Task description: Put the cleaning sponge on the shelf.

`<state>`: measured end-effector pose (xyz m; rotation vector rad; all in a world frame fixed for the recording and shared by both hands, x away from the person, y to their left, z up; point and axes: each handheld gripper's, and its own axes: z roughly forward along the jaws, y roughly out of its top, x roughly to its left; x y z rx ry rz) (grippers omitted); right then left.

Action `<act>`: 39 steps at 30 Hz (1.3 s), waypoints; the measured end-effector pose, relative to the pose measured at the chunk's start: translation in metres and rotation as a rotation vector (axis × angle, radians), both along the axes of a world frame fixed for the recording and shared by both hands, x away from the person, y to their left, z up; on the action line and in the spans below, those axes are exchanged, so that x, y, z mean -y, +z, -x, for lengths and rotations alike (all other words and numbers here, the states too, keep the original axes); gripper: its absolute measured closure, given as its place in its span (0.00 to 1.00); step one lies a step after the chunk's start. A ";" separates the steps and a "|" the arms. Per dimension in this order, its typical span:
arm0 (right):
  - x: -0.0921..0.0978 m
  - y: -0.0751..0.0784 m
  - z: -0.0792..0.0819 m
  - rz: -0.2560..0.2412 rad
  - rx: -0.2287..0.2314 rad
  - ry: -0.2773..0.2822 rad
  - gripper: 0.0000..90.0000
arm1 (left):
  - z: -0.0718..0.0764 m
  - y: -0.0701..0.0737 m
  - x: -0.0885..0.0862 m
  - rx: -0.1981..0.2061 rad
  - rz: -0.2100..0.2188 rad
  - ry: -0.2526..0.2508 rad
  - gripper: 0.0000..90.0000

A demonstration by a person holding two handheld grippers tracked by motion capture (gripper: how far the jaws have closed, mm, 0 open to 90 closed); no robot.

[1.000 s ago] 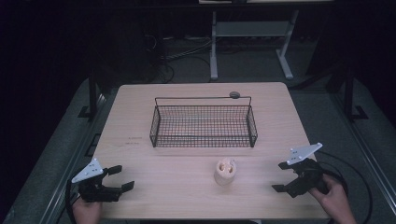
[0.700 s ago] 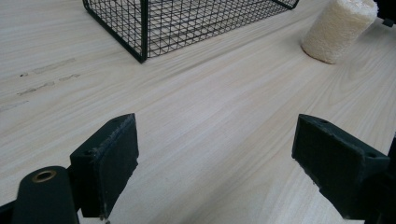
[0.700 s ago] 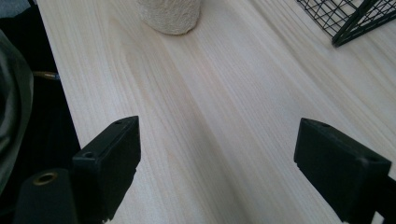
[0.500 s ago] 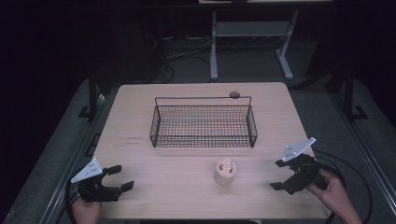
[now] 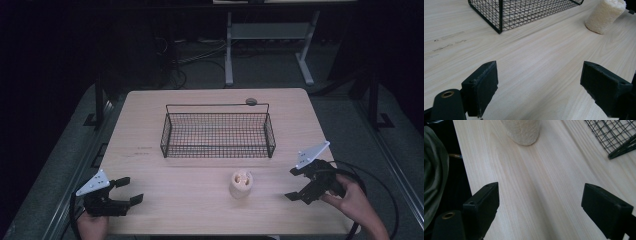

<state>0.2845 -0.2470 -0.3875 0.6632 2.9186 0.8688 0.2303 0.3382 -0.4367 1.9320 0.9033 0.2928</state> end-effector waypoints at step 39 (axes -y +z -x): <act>-0.075 0.018 -0.024 0.108 0.015 0.187 0.17 | -0.001 0.000 -0.001 0.005 0.008 -0.003 0.15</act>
